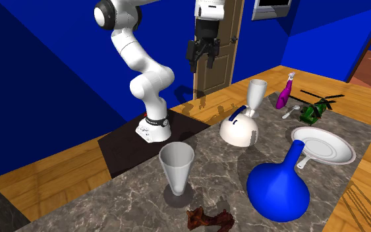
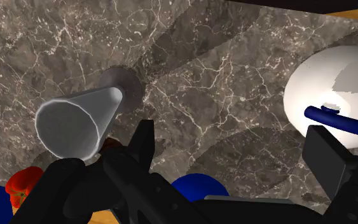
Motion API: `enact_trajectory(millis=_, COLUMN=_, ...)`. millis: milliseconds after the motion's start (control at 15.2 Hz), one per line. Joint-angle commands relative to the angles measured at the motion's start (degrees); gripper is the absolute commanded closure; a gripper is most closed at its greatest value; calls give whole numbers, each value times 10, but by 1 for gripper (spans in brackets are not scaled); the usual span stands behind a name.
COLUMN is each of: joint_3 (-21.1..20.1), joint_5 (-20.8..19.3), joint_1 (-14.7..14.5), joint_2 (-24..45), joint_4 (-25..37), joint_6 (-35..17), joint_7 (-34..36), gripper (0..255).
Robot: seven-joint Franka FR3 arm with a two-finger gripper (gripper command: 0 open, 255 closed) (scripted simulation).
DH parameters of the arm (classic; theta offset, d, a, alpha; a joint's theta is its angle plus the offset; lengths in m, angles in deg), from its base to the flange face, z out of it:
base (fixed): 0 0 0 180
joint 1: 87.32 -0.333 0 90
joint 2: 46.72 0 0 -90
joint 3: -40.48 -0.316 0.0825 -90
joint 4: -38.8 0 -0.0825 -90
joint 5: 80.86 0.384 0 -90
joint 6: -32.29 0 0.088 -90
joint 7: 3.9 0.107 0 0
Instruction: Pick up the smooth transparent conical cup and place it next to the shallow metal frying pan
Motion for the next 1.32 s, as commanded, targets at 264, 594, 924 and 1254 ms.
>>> enact_trajectory(millis=264, joint_3=39, joint_5=-38, joint_1=7, joint_2=3, joint_4=-50, joint_6=-62, joint_7=-51, gripper=0)
enact_trajectory(millis=594, joint_3=92, joint_5=-85, joint_1=18, joint_2=27, joint_4=-97, joint_6=-146, joint_7=-111, gripper=0)
enact_trajectory(millis=924, joint_3=147, joint_5=-129, joint_1=29, joint_2=76, joint_4=-122, joint_6=-237, joint_7=-168, gripper=0)
enact_trajectory(millis=1254, joint_3=204, joint_5=-162, joint_1=35, joint_2=150, joint_4=-125, joint_6=-333, joint_7=-225, gripper=0)
